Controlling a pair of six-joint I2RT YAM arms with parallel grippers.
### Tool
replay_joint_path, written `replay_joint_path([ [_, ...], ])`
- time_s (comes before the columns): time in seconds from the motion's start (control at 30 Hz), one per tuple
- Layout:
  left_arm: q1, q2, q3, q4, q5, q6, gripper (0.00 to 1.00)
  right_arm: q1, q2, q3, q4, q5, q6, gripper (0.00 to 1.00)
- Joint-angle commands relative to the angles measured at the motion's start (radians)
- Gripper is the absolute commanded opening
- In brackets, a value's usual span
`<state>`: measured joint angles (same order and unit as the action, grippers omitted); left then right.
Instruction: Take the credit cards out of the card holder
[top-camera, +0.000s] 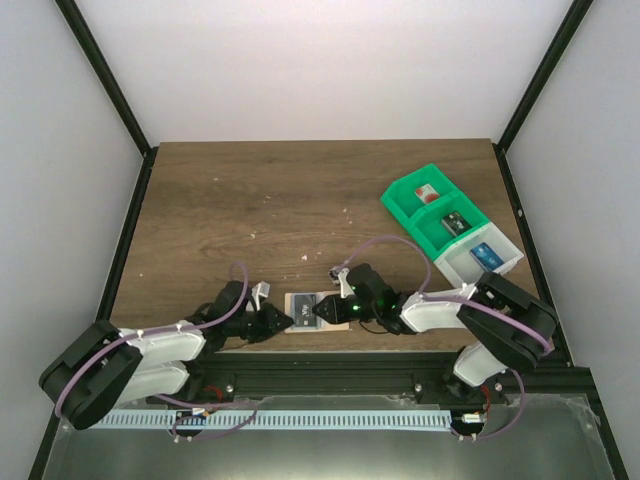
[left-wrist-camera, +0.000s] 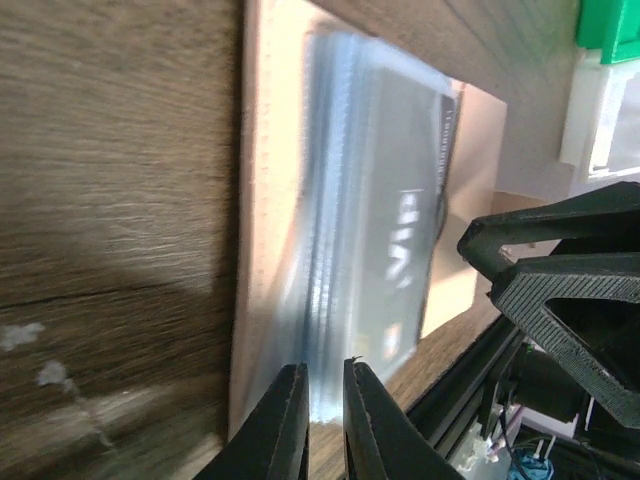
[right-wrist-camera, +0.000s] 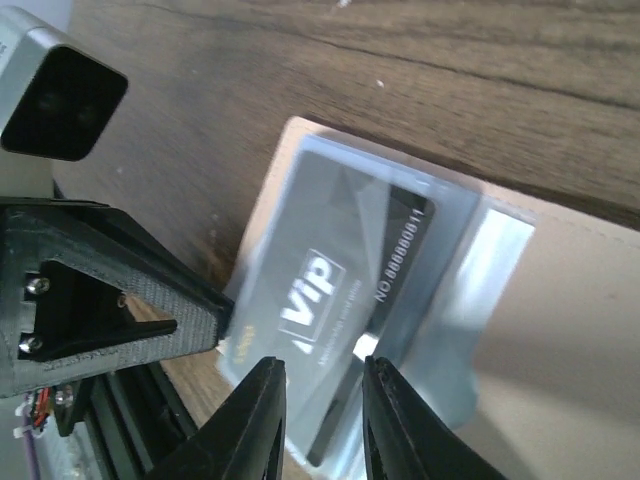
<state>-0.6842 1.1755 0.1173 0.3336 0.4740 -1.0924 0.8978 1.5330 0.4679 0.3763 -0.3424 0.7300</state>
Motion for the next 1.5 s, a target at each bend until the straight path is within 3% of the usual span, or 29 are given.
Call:
replay_joint_path([
  [0.0, -0.004, -0.045, 0.050, -0.046, -0.019, 0.001, 0.13, -0.004, -0.035, 0.005, 0.002, -0.016, -0.013, 0.23],
  [0.27, -0.003, 0.013, 0.149, -0.080, -0.016, 0.063, 0.10, -0.005, 0.000, 0.029, -0.014, -0.023, -0.007, 0.22],
  [0.53, -0.005, 0.129, 0.169, -0.067, -0.034, 0.103, 0.00, -0.005, 0.035, 0.050, -0.020, -0.009, -0.006, 0.22],
  [1.2, -0.005, 0.182, 0.123, -0.004, -0.032, 0.100, 0.00, -0.005, 0.079, 0.040, -0.002, 0.003, 0.011, 0.18],
  [1.47, -0.004, 0.174, 0.080, 0.023, -0.040, 0.076, 0.00, -0.006, 0.105, 0.036, 0.032, -0.023, 0.019, 0.06],
])
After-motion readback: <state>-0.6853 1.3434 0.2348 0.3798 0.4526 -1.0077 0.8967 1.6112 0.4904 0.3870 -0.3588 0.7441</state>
